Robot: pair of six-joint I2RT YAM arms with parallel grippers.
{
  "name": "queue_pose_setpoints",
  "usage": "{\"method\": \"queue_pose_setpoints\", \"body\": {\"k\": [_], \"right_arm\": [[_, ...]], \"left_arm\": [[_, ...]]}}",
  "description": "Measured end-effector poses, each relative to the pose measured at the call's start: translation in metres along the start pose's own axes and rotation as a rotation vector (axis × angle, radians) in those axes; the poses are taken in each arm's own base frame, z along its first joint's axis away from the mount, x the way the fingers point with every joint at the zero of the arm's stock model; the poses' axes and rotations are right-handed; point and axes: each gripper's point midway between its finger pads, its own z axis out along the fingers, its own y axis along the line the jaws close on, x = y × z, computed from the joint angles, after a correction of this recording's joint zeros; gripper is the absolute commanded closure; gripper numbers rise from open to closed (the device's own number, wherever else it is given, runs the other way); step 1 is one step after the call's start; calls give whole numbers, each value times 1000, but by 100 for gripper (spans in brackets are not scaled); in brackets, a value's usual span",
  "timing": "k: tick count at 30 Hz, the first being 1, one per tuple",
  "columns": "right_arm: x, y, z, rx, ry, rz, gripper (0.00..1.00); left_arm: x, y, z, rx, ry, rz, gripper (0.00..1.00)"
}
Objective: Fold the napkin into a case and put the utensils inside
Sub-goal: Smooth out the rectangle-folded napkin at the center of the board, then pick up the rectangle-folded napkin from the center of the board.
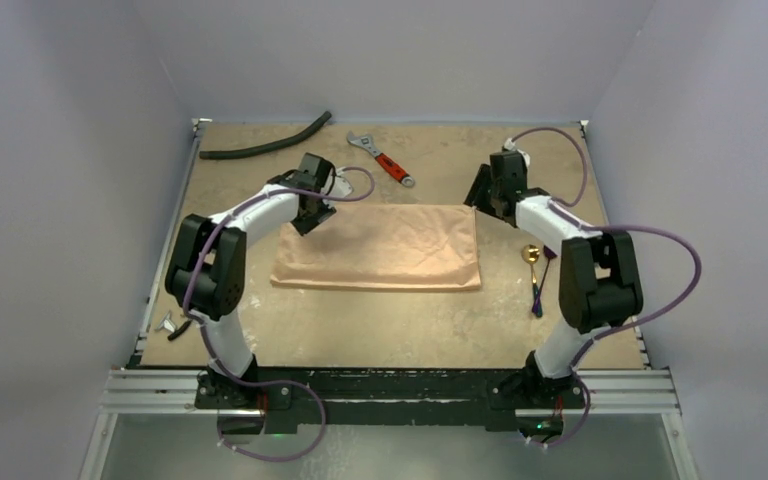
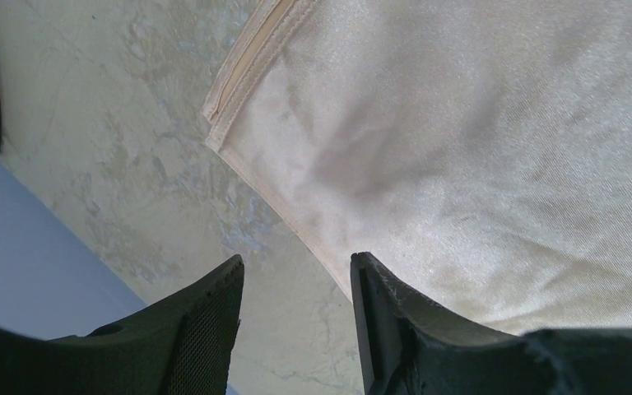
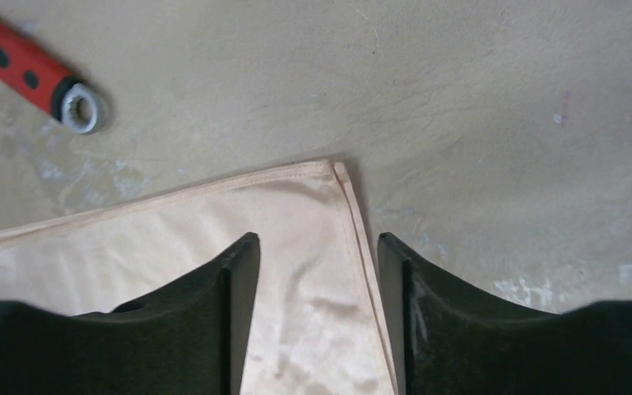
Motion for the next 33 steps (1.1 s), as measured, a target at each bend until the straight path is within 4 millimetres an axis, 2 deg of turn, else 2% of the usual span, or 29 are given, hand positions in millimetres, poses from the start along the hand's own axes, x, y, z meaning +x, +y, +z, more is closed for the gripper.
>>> {"method": "queue_pose_setpoints", "body": {"k": [3,5,7,8,11,12,13,14,15,16,17,20,23,26,28,30,33], "right_arm": [[-5,2,-24,-26,-28,10,35],[5,0,-40,-52,-16,18,32],[26,-7,-52,-64,26,28,32],[45,-14,-58,-63,70,34,32],[86,-30,-72,-54,175,45,35],[96,-33,-76,-55,200,51,42],[105,-36,-82,-58,222,56,54],[112,-38,-87,-62,240,61,75],[116,-40,-93,-67,249,61,87],[117,-39,-100,-77,254,64,95],[113,-35,-106,-97,241,64,100],[102,-17,-122,-203,208,64,100],[105,1,-122,-289,252,61,100],[129,5,-108,-303,352,59,100],[153,-4,-100,-274,430,61,100],[167,-14,-97,-239,471,63,100],[177,-28,-96,-175,495,62,100]], "left_arm": [[-1,-1,-9,14,-30,-4,50],[1,-3,-13,20,-39,-2,50],[5,-5,-15,27,-37,7,50],[8,-7,-14,32,-33,15,50],[14,-12,-11,48,-19,28,50],[14,-13,-11,51,-18,29,50],[15,-13,-11,52,-19,28,50],[14,-13,-11,54,-20,28,50],[14,-13,-11,57,-22,27,50],[14,-15,-11,64,-24,26,50],[14,-16,-11,74,-26,27,50],[10,-21,-14,114,-39,28,50],[3,-28,-19,165,-67,27,50],[-1,-38,-20,207,-82,31,51],[0,-43,-19,223,-81,38,51],[5,-51,-15,236,-67,47,51],[18,-61,-8,255,-30,58,51]]}}
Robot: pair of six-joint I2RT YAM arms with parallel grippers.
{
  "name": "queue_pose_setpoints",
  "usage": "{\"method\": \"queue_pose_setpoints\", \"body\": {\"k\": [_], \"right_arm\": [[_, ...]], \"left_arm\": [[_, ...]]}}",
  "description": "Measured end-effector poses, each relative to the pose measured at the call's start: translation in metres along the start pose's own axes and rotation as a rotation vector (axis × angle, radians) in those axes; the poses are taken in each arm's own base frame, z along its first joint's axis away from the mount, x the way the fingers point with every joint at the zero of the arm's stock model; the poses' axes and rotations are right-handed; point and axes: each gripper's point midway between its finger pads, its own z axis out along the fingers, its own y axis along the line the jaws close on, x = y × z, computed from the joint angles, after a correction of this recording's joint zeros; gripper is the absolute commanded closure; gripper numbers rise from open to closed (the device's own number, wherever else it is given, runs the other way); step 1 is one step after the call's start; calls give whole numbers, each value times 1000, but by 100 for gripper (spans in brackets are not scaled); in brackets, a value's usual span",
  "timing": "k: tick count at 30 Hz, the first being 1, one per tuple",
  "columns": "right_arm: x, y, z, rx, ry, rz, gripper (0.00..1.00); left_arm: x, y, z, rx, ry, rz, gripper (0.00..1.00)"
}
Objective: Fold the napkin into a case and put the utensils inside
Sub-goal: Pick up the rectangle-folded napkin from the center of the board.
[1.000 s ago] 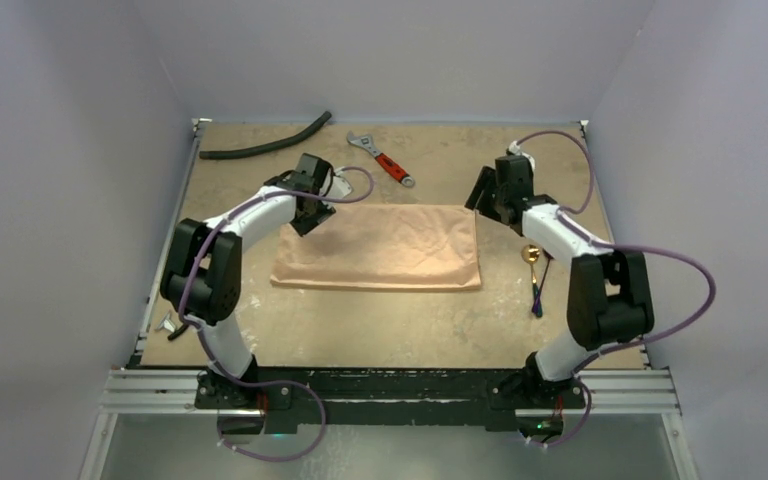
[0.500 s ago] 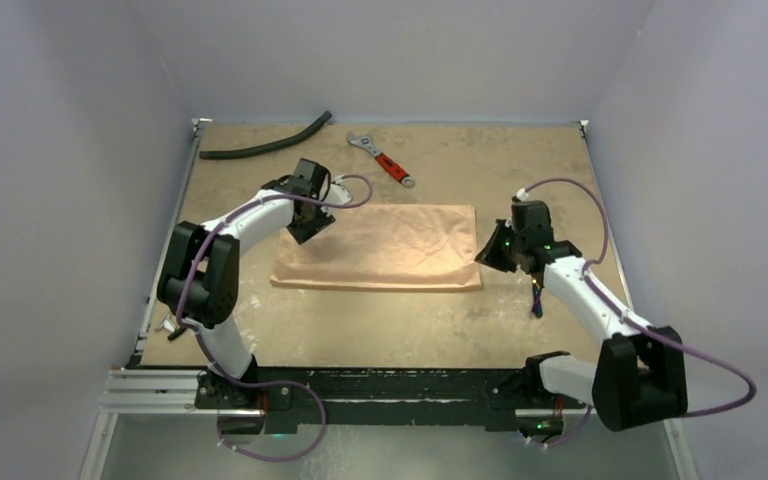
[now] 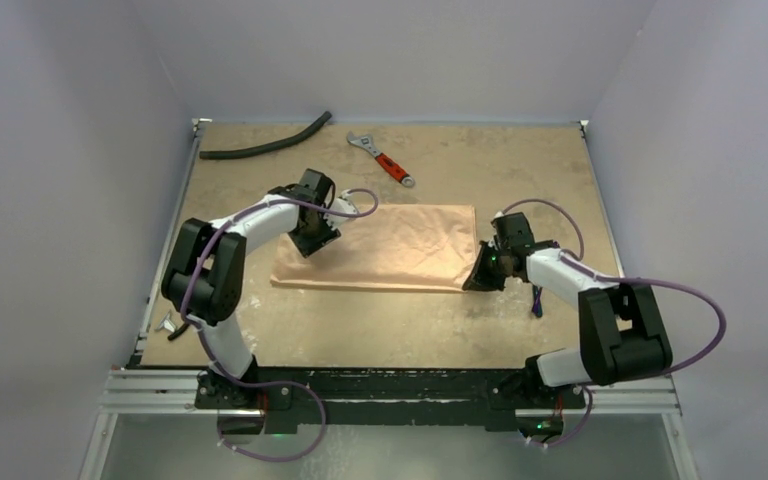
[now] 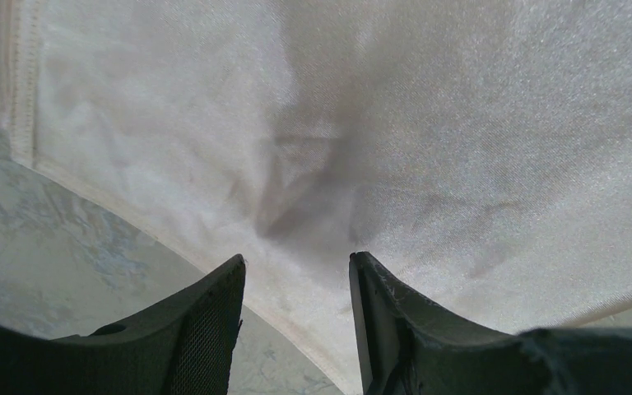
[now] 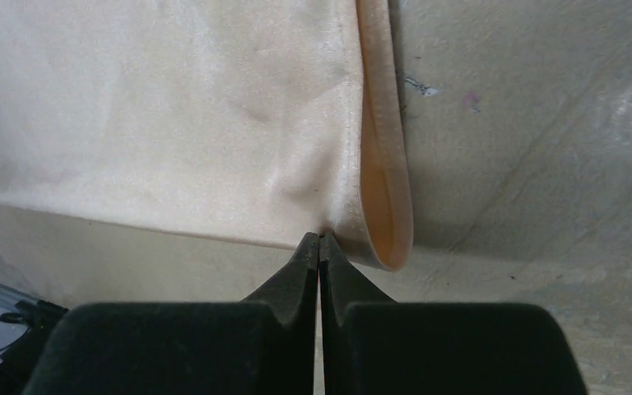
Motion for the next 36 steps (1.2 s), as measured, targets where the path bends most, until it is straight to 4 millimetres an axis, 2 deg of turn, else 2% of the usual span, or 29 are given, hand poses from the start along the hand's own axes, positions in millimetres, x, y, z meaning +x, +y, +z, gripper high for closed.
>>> {"method": "queue_pose_setpoints", "body": {"k": [1,3,7,11,14,15,18,20,21,25,36], "right_arm": [[0,-3,0,18,-6,3,99],[-3,-7,-2,44,-27,6,87],[-11,-12,-11,90,-74,15,75],[-23,-7,-18,96,-120,18,72],[-23,-7,-19,99,-120,26,72],[-22,-8,-19,101,-117,28,68],[-19,-11,-20,119,-107,46,40],[-18,-15,-21,142,-103,57,28],[-17,-17,-21,151,-100,63,25],[-13,-23,-24,180,-91,83,26],[-5,-15,-12,108,-62,177,51]], "left_arm": [[3,-1,2,3,10,1,52],[7,-3,5,4,26,2,52],[6,-1,7,-6,23,4,52],[8,-1,9,-11,24,5,52],[7,-1,9,-13,21,7,52],[6,0,9,-14,18,8,52],[6,0,9,-15,17,8,52],[6,0,9,-14,18,8,52],[6,0,9,-14,18,8,52],[6,0,9,-15,18,8,52],[10,8,6,-55,35,4,51]]}}
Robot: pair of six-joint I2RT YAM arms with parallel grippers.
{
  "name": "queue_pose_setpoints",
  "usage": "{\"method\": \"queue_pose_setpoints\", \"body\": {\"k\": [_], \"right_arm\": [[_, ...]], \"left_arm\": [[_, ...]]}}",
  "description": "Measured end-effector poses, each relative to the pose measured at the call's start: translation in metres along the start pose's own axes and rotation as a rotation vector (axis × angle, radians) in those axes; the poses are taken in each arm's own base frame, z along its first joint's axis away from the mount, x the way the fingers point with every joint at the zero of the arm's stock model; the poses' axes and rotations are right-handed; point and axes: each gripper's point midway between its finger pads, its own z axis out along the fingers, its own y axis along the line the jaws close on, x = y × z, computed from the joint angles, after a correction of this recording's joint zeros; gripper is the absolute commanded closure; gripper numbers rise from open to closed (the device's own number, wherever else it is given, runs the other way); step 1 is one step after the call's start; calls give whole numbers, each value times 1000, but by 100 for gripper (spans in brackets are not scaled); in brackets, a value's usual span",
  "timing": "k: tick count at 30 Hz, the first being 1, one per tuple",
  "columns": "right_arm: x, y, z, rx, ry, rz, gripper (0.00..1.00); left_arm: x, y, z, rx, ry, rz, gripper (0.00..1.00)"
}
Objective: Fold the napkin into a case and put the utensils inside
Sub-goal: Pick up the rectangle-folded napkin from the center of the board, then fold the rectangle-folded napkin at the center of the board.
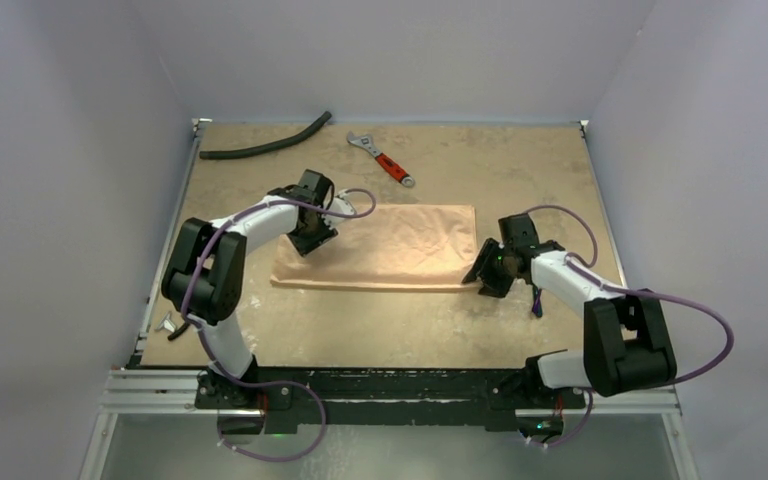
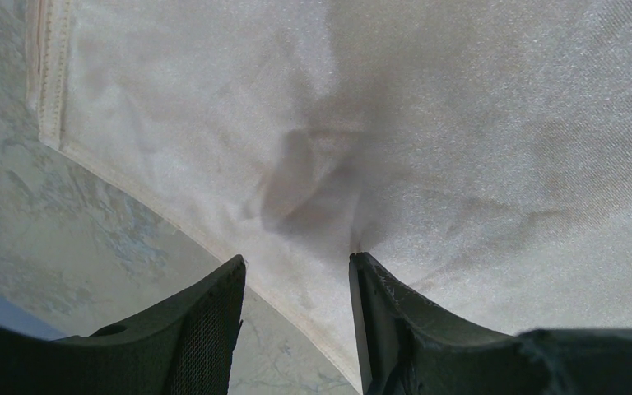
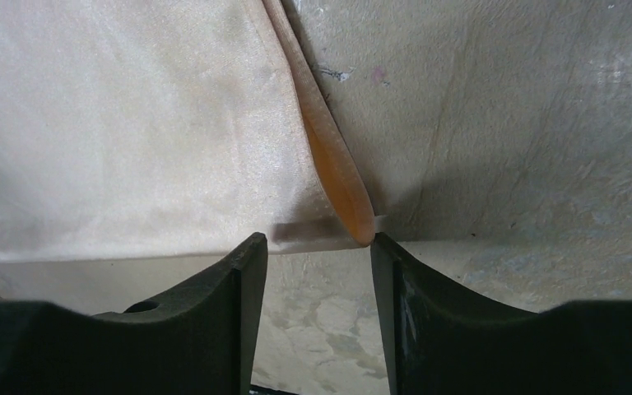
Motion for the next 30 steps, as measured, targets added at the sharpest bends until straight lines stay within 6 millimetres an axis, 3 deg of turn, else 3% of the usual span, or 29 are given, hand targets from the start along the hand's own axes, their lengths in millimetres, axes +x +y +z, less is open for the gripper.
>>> {"method": "queue_pose_setpoints", "body": {"k": [9,13,17,21,25,30], "right_arm": [[-1,3,6,-19,-8,38,74],[-3,0,8,-5,-18,54,98],[-15,-6,6,18,-55,84,100],[-40,-7,-1,36,-123,105,100],[-62,-5,-9,33,-182,111,100],[-64,-6,-7,31,-191,98,100]], "left_arm": [[-8,35,-17,-72,-25,-62,51],[1,48,-19,-111,-8,-88,52],[17,61,-15,-161,26,-121,54],[33,58,-9,-156,65,-131,55],[30,51,-6,-118,45,-134,55],[27,40,3,-67,33,-147,55]]}}
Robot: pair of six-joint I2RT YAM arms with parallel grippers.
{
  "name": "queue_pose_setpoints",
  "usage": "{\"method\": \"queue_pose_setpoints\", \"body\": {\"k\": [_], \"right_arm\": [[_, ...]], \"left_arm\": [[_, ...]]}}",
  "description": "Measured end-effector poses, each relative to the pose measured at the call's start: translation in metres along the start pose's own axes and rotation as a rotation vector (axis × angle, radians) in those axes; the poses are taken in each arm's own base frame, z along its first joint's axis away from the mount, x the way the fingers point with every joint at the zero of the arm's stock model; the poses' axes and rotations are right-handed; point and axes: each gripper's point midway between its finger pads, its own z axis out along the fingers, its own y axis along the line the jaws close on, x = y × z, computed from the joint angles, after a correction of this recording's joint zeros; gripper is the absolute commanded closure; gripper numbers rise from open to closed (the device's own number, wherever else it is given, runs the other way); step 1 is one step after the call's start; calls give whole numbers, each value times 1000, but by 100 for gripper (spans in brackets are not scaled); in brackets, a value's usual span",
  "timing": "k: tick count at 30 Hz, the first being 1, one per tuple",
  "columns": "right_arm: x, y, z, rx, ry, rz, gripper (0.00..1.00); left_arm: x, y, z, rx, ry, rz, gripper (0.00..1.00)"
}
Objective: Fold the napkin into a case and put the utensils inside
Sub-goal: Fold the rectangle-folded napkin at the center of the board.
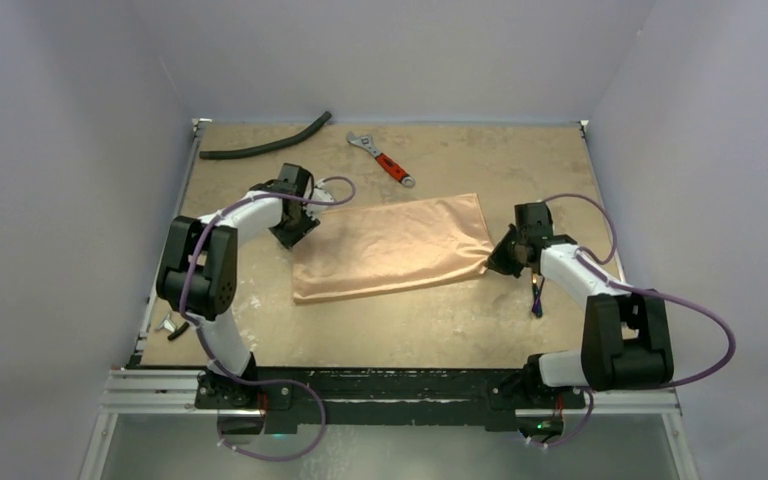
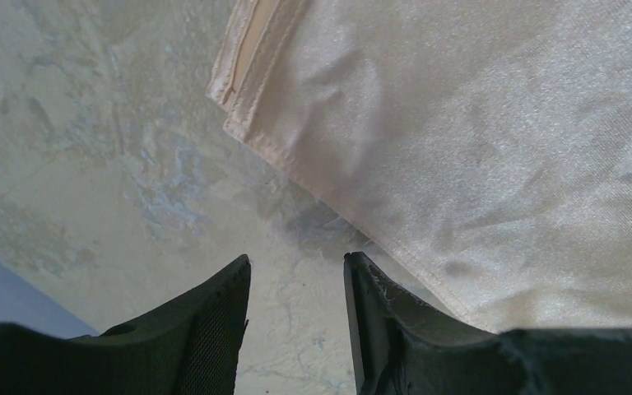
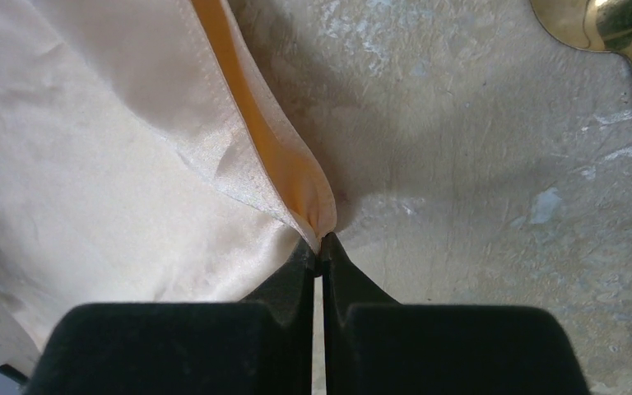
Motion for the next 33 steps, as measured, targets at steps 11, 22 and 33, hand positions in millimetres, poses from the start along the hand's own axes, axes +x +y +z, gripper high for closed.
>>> {"method": "queue_pose_setpoints", "body": {"k": [11,22,33], "right_arm": [[5,15,-5,-46,-26,-91,100],[43,127,-28,-267,-41,-403,100],[138,206,-13,-440,138,-663,100]], "left_arm": [[-3,-8,11,34,-4,-12,60],[-7,-3,13,10,-21,-24,61],[-8,-1,14,-1,-26,-33,62]]}}
